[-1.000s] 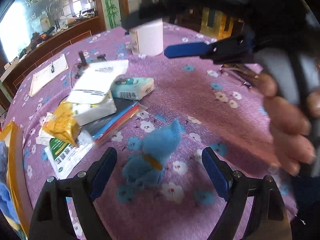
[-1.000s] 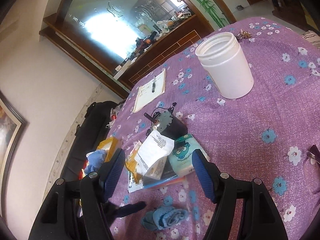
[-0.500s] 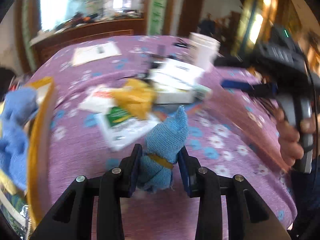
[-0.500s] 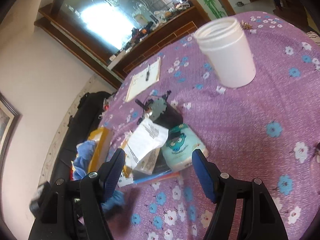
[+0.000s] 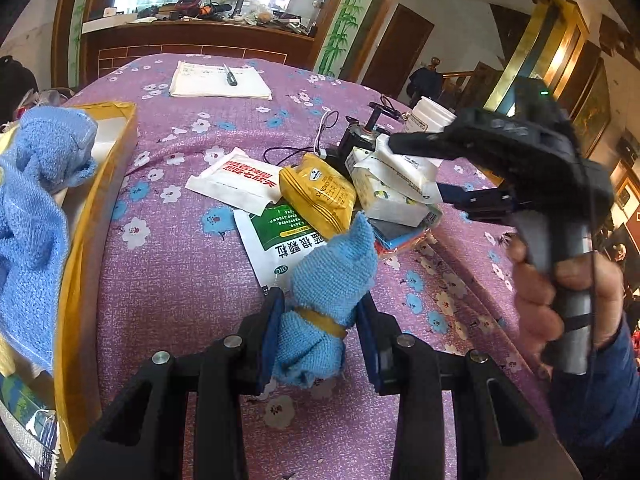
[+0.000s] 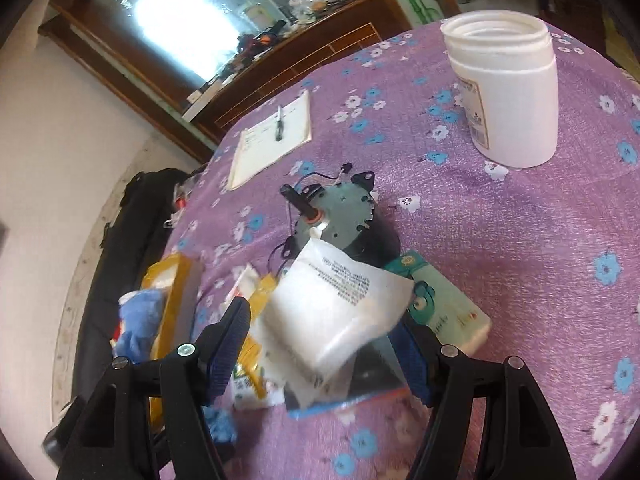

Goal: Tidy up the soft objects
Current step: 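Grasp the small blue cloth with the left gripper while the right gripper grasps the white pouch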

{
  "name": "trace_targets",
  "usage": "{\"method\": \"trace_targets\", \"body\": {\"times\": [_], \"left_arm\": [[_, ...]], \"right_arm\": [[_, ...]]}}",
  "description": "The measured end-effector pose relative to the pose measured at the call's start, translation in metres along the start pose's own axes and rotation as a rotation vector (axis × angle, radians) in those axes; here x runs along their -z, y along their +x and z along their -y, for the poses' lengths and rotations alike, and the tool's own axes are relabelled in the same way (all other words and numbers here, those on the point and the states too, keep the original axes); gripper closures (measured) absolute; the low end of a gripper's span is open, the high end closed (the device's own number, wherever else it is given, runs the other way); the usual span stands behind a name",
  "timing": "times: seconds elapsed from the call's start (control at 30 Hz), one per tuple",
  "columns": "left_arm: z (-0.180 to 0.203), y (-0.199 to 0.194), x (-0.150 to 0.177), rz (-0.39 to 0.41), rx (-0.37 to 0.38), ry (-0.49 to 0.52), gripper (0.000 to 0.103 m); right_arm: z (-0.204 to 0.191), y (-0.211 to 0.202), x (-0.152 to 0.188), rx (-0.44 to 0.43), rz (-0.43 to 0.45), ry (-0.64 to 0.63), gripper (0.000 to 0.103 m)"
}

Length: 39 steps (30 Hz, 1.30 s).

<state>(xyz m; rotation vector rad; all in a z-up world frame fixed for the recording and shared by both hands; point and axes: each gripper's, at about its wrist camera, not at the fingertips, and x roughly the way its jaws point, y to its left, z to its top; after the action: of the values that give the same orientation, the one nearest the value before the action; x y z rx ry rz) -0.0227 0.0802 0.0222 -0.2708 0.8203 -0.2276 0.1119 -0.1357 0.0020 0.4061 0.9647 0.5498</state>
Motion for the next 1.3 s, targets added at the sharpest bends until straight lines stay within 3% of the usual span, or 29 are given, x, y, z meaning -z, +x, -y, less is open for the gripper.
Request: {"method": "trace_targets", "body": {"times": [0.03,0.13,0.23,0.47,0.7,0.8,0.93,1.0,1.07,1.13,1.2,1.3], "left_arm": [[0.001,-0.002,0.0,0.001,0.002,0.001,0.068],[0.0,-0.001,0.0,0.001,0.005,0.002,0.068],[-0.002,0.001,-0.001,-0.002,0.008,-0.007,0.068],[-0.003,0.002,-0.003,0.003,0.009,-0.016,0.068],[-0.01,0.007,-0.004,-0.017,0.017,-0.059,0.068],[-0.012,0.009,-0.005,-0.021,0.02,-0.068,0.068],[-0.013,0.012,-0.005,-0.032,0.023,-0.075,0.068],[-0.013,0.013,-0.006,-0.038,0.027,-0.076,0.068],[-0.013,0.014,-0.006,-0.042,0.03,-0.075,0.068],[-0.012,0.016,-0.006,-0.048,0.031,-0.074,0.068],[-0.013,0.016,-0.006,-0.049,0.033,-0.074,0.068],[-0.012,0.016,-0.006,-0.046,0.028,-0.073,0.068]], "right_arm": [[0.0,0.002,0.001,0.01,0.007,-0.004,0.059],[0.005,-0.01,0.001,-0.032,0.056,0.001,0.08],[0.002,-0.036,0.004,-0.063,0.111,-0.044,0.089],[-0.022,-0.064,0.044,-0.156,0.135,-0.23,0.092],[-0.027,-0.047,0.054,-0.229,0.035,-0.269,0.092],[-0.028,-0.04,0.057,-0.285,-0.056,-0.253,0.092],[-0.015,-0.02,0.059,-0.247,-0.175,-0.191,0.091],[-0.004,-0.012,0.059,-0.18,-0.196,-0.156,0.087],[-0.001,-0.01,0.058,-0.117,-0.186,-0.153,0.076],[-0.003,-0.011,0.057,-0.084,-0.173,-0.163,0.046],[-0.007,-0.014,0.058,-0.089,-0.152,-0.166,0.027],[-0.016,-0.018,0.059,-0.082,-0.117,-0.19,0.024]]}}
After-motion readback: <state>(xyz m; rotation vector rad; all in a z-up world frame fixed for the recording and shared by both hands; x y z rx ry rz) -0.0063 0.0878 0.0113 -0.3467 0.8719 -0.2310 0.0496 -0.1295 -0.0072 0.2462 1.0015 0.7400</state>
